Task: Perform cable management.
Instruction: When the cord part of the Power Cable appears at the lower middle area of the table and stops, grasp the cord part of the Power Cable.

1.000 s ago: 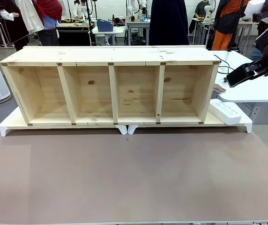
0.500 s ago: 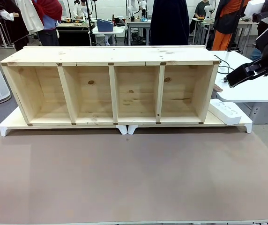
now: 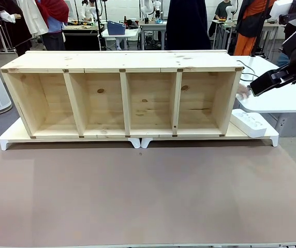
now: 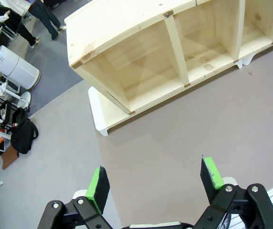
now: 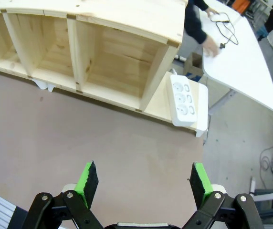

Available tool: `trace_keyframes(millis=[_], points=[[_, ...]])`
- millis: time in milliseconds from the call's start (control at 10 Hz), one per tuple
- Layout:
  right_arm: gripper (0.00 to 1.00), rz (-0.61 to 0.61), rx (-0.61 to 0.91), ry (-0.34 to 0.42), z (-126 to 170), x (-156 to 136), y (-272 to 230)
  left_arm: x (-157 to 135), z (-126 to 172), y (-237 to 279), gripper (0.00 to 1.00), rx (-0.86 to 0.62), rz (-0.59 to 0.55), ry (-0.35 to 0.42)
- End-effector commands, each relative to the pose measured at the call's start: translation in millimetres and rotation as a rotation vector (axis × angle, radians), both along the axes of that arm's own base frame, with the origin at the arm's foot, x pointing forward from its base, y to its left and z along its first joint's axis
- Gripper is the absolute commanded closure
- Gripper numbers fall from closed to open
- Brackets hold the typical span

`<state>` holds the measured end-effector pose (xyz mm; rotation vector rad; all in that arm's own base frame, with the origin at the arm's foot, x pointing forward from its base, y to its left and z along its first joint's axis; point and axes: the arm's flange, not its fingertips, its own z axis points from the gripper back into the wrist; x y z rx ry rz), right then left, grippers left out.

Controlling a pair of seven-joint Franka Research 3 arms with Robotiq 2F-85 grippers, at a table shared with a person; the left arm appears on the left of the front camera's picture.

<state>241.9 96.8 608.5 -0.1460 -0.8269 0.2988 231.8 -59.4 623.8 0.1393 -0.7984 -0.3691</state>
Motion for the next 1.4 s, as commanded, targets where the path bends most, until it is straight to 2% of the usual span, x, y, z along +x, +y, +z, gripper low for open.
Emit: trace_keyframes(millis=[0, 1300], points=[[0.0, 0.0, 0.001, -0.002, 0.2, 0.1, 0.0, -0.7, 1.1, -0.2, 0.0, 0.001, 0.001, -0.005], [0.0, 0.0, 0.001, -0.002, 0.2, 0.1, 0.0, -0.7, 1.1, -0.2, 0.0, 0.001, 0.001, -0.005]])
